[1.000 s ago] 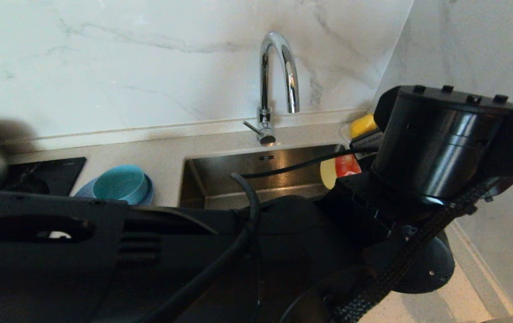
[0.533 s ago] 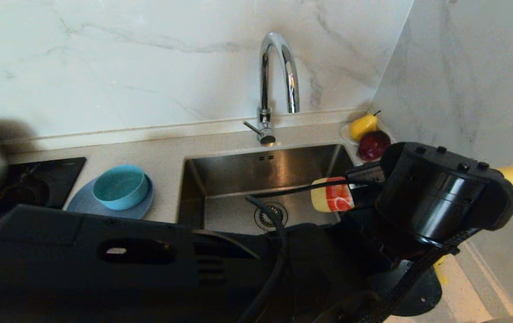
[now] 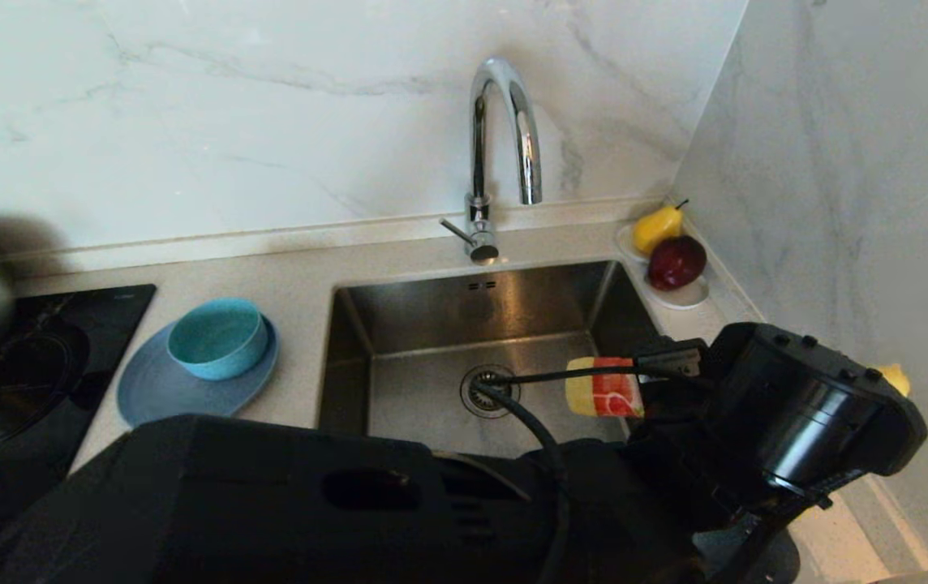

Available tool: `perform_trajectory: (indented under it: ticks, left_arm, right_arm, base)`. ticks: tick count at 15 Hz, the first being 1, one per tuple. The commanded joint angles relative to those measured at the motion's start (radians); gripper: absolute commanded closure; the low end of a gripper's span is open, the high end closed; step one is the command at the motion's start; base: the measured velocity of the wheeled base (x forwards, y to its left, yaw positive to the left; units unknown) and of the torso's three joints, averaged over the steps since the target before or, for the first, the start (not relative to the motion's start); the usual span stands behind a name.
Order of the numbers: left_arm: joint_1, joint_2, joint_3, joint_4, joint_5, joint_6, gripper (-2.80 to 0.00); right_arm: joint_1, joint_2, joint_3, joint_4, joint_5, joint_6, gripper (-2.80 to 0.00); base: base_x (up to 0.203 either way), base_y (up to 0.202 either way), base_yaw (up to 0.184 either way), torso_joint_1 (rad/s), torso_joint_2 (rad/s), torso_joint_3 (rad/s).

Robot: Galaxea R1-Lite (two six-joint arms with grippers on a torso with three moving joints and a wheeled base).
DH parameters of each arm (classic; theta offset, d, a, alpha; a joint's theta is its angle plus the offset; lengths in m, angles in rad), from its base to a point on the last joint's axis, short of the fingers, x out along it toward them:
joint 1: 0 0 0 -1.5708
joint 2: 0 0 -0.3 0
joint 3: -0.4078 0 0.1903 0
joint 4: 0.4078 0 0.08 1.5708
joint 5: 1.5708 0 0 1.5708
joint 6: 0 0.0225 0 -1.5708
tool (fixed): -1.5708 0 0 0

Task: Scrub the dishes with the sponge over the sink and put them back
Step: Squeeze it onto the sponge

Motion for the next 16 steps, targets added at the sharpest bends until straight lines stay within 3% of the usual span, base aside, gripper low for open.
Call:
perform_trajectory:
  ticks: [1,5,10,16]
  left_arm:
    - [-0.002,0.05,-0.035,0.019,0.048,0.005,0.0]
    - [-0.009,0.139,-0.174,0.066,0.124,0.003,0.0]
    - [-0.014,0.17,-0.182,0.084,0.136,0.009,0.0]
    - [-0.014,0.185,-0.188,0.105,0.135,0.105,0.0]
  right_arm:
    - [0.0,0.001,0.0,-0.001,0.0,0.0,0.0]
    - [0.0,0.001,0.0,-0.001,0.0,0.0,0.0]
    - [0.0,0.001,0.0,-0.001,0.0,0.0,0.0]
    - [0.0,0.001,0.0,-0.001,0.0,0.0,0.0]
  base:
    - [0.0,0.0,0.0,0.0,0.0,0.0]
    - [0.0,0.0,0.0,0.0,0.0,0.0]
    - [0.0,0.0,0.0,0.0,0.0,0.0]
    - [0.0,0.0,0.0,0.0,0.0,0.0]
